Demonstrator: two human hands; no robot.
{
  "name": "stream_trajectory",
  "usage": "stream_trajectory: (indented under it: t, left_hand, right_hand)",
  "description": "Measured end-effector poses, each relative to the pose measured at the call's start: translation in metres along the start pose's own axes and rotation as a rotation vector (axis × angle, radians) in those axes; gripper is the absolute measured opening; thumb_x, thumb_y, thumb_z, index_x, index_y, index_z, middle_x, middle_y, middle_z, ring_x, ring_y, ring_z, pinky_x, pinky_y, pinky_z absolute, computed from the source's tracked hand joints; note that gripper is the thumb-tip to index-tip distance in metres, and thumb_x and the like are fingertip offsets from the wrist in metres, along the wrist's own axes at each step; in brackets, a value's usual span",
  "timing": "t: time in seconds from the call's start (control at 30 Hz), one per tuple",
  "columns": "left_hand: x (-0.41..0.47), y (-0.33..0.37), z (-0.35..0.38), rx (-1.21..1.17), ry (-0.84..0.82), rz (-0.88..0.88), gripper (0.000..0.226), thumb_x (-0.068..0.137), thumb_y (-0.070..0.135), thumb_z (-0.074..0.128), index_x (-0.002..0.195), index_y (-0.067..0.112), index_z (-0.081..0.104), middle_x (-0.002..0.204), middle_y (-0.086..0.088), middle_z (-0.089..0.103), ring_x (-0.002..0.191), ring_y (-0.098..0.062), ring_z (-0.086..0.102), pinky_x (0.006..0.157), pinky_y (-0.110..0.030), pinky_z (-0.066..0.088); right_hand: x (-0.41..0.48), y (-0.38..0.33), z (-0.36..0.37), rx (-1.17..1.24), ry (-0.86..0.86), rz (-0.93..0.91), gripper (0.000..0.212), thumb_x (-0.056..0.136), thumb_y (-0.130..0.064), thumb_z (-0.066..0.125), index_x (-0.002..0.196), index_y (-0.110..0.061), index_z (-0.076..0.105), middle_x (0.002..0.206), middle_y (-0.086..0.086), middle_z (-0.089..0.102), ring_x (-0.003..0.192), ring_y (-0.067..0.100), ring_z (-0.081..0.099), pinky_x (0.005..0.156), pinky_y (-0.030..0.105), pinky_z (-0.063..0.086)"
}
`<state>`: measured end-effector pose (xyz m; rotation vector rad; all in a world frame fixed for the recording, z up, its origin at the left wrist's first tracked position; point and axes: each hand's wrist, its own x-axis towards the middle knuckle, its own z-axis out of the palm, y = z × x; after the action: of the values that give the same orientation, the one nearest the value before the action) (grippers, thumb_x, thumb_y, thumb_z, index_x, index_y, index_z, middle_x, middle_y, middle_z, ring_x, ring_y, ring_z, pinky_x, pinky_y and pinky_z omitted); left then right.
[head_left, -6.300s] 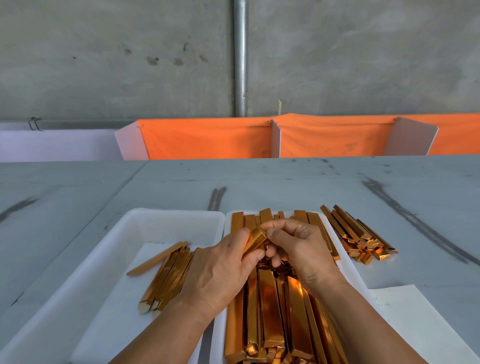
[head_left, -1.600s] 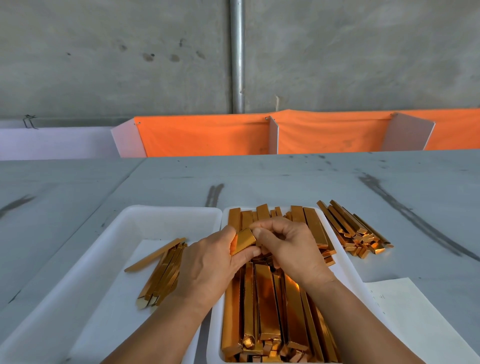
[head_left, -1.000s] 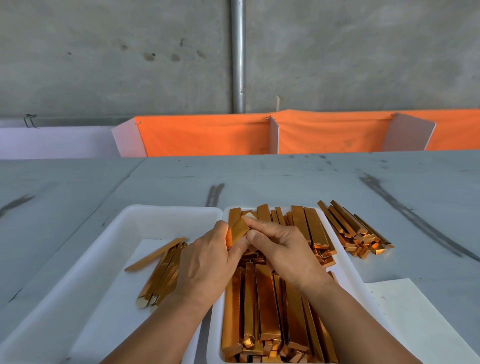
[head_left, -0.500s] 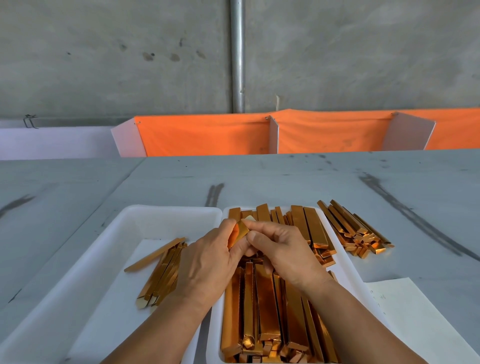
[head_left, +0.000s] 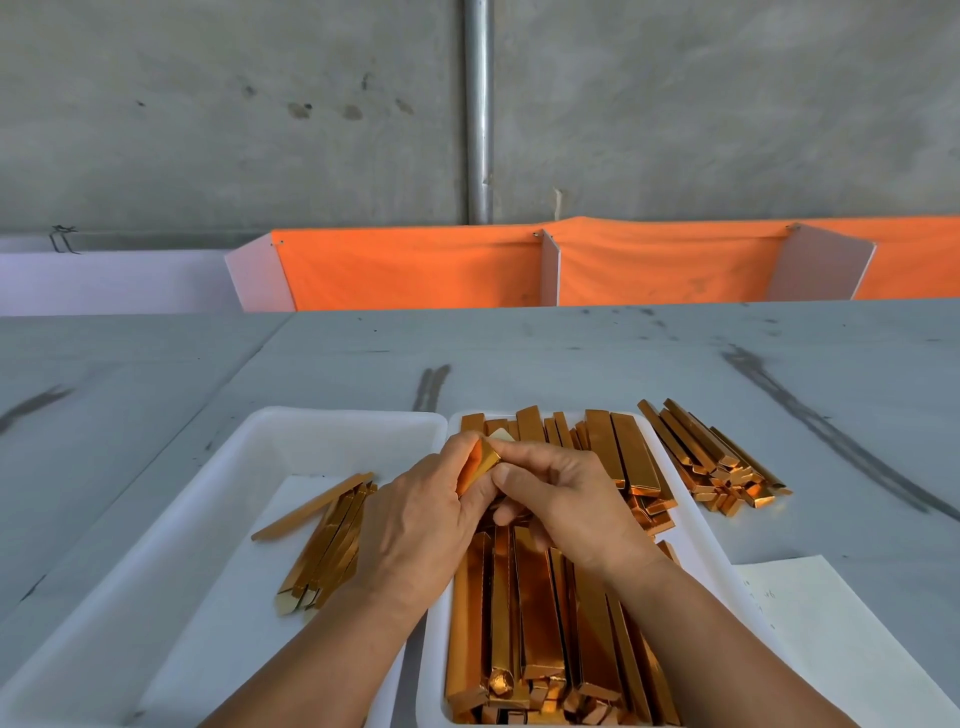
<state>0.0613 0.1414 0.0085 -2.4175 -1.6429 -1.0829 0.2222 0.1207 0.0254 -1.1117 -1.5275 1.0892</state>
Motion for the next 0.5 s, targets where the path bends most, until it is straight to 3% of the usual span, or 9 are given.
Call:
stream_trajectory:
  t: [0.17, 0.23, 0.37, 0.5]
  left_hand:
    - [0.001, -0.0023, 0.0041, -0.131, -0.041, -0.019, 0.062, 0.085, 0.078, 0.021, 0.125, 0.037, 0.044, 0.073, 0.009, 0.057, 0.065, -0.01, 0.059, 0.057, -0.036, 0.054]
    - [0.0011, -0.0029, 0.007, -0.166, -0.05, -0.013, 0.057, 0.085, 0.078, 0.025, 0.123, 0.039, 0.043, 0.073, 0.009, 0.056, 0.067, -0.012, 0.059, 0.06, -0.039, 0.054]
    - [0.0008, -0.0029, 0.0082, -0.199, -0.059, 0.011, 0.055, 0.084, 0.081, 0.024, 0.119, 0.043, 0.041, 0.074, 0.011, 0.054, 0.07, -0.009, 0.059, 0.061, -0.037, 0.054]
    - [0.0003, 0.0008, 0.0055, -0.173, -0.087, 0.066, 0.056, 0.084, 0.082, 0.02, 0.119, 0.044, 0.04, 0.073, 0.012, 0.052, 0.069, -0.008, 0.057, 0.059, -0.033, 0.053]
  right_hand:
    - [0.0009, 0.0008, -0.0007, 0.014, 0.038, -0.009, 0.028, 0.1, -0.019, 0.056, 0.123, -0.03, 0.068, 0.081, 0.008, 0.072, 0.066, 0.02, 0.062, 0.042, 0.023, 0.043]
    - [0.0017, -0.0003, -0.0029, 0.052, 0.106, -0.026, 0.026, 0.101, -0.02, 0.053, 0.117, -0.032, 0.07, 0.071, 0.004, 0.069, 0.058, 0.013, 0.061, 0.041, 0.022, 0.043]
    - [0.0052, -0.0016, -0.0073, 0.144, 0.235, -0.007, 0.026, 0.104, -0.016, 0.047, 0.115, -0.028, 0.067, 0.068, -0.003, 0.069, 0.056, 0.018, 0.061, 0.038, 0.022, 0.043]
    - [0.0055, -0.0006, -0.0089, 0.2, 0.214, 0.115, 0.023, 0.104, -0.022, 0.047, 0.109, -0.02, 0.07, 0.063, -0.002, 0.067, 0.044, 0.008, 0.055, 0.038, 0.02, 0.041]
